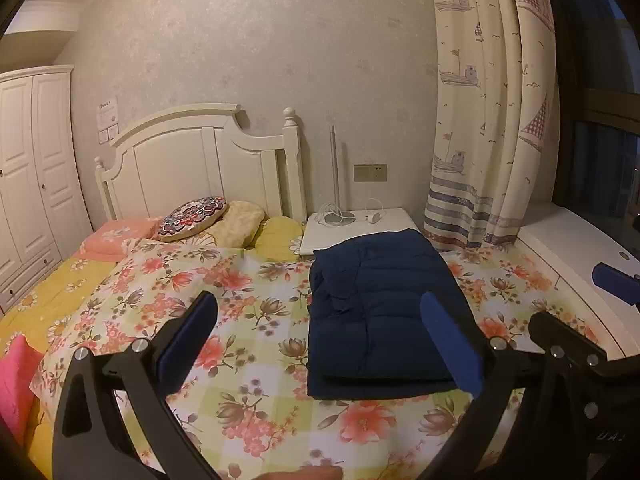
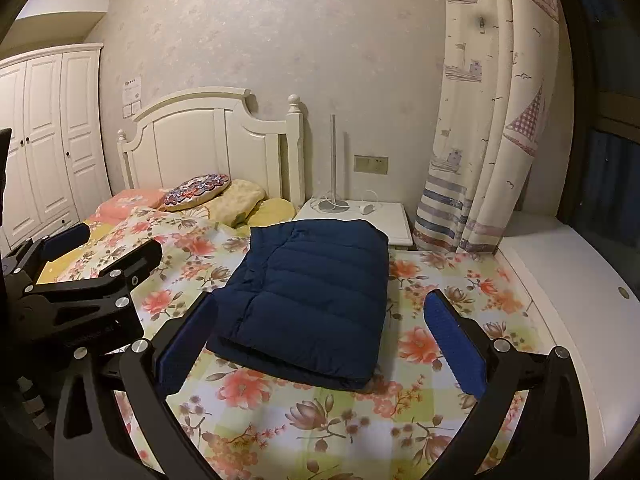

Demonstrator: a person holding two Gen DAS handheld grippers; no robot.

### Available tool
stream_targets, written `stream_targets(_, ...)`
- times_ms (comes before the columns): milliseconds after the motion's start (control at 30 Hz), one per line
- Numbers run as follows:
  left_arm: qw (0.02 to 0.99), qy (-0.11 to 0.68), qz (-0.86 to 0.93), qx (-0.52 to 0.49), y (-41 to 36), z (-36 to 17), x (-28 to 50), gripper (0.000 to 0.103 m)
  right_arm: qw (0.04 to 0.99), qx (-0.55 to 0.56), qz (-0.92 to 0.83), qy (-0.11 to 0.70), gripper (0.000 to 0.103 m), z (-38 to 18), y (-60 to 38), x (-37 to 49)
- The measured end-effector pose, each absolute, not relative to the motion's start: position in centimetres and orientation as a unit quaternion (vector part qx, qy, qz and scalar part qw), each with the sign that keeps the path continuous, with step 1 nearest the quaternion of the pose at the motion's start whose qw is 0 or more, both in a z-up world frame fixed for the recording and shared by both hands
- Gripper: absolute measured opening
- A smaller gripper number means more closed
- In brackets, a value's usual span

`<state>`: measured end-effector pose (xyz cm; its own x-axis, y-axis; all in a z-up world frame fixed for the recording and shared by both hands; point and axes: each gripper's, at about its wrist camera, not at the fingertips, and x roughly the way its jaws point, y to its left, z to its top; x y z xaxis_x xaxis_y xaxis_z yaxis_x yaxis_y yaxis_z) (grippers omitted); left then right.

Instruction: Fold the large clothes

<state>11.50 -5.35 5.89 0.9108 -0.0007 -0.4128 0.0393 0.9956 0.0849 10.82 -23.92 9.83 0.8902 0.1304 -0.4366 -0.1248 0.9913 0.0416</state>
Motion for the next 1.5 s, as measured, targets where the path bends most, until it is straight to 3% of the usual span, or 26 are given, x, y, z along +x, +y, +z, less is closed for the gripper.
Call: stream_targets(1500, 0.975, 0.22, -0.004, 0.035, -3.3, 5.3, 11.6, 0.101, 0.965, -0.041, 0.085, 0.243, 0.099, 9.2, -21.6, 11.9)
